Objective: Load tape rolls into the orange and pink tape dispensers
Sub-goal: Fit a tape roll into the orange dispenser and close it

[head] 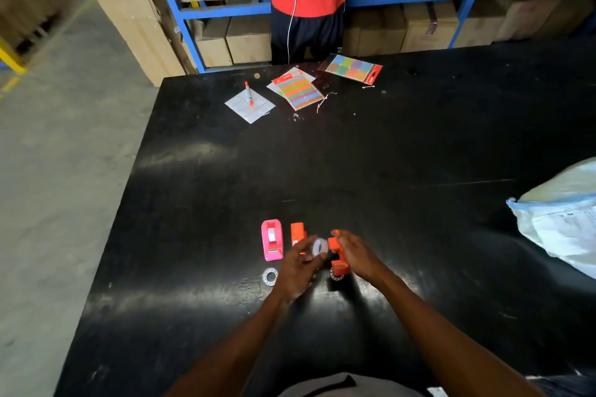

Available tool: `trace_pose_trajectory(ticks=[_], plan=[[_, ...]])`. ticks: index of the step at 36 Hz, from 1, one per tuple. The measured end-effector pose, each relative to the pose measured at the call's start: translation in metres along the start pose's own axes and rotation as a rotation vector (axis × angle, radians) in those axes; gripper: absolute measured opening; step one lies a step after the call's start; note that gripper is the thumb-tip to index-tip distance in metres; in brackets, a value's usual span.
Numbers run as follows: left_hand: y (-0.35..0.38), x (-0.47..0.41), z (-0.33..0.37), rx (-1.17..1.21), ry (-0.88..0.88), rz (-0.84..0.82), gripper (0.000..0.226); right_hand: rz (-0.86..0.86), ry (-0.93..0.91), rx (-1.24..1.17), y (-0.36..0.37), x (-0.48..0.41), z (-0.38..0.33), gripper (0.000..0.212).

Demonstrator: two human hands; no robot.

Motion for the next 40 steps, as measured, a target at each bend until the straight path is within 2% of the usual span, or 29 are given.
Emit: trace_pose_trajectory(ticks=[5,9,10,12,16,20,29,31,34,40], plan=[[-0.005,-0.002,0.009,-0.099,0.061,-0.049,0.032,0.071,-0.065,-0.019,-0.006,0.010,-0.022,0.039],[-0.001,0.000,0.019,-0.214,0.082,-0.201,0.052,0.060,-0.138,0.051,-0.007,0.015,-0.033,0.037],[-0.001,-0.001,0.020,-0.227,0.090,-0.215,0.050,0.048,-0.145,0.072,-0.006,0.015,-0.035,0.038],[-0.005,-0.001,0.023,-0.217,0.079,-0.200,0.038,0.028,-0.145,0.103,-0.006,0.016,-0.037,0.038],[-0.008,-0.002,0.030,-0.185,0.083,-0.205,0.056,0.001,-0.150,0.170,-0.007,0.019,-0.039,0.039],[-0.008,-0.003,0.035,-0.183,0.115,-0.236,0.054,-0.009,-0.142,0.116,-0.008,0.019,-0.040,0.036],[-0.023,-0.005,0.044,0.050,0.147,-0.053,0.029,-0.006,-0.116,0.057,-0.007,0.014,-0.038,0.038],[-0.028,-0.007,0.043,0.117,0.138,0.013,0.017,-0.007,-0.121,0.045,-0.004,0.013,-0.040,0.038],[-0.027,-0.006,0.046,0.062,0.180,0.069,0.002,0.007,-0.113,0.013,0.001,0.013,-0.038,0.036],[-0.023,-0.001,0.047,0.101,0.181,0.122,0.008,0.025,-0.124,-0.113,0.007,0.016,-0.041,0.025]])
Point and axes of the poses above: each hand's wrist, its own x-axis away from the middle knuckle, its own y-axis out of the palm, z = x × y, the point moved 6 cm from there along -x, towards the middle knuckle
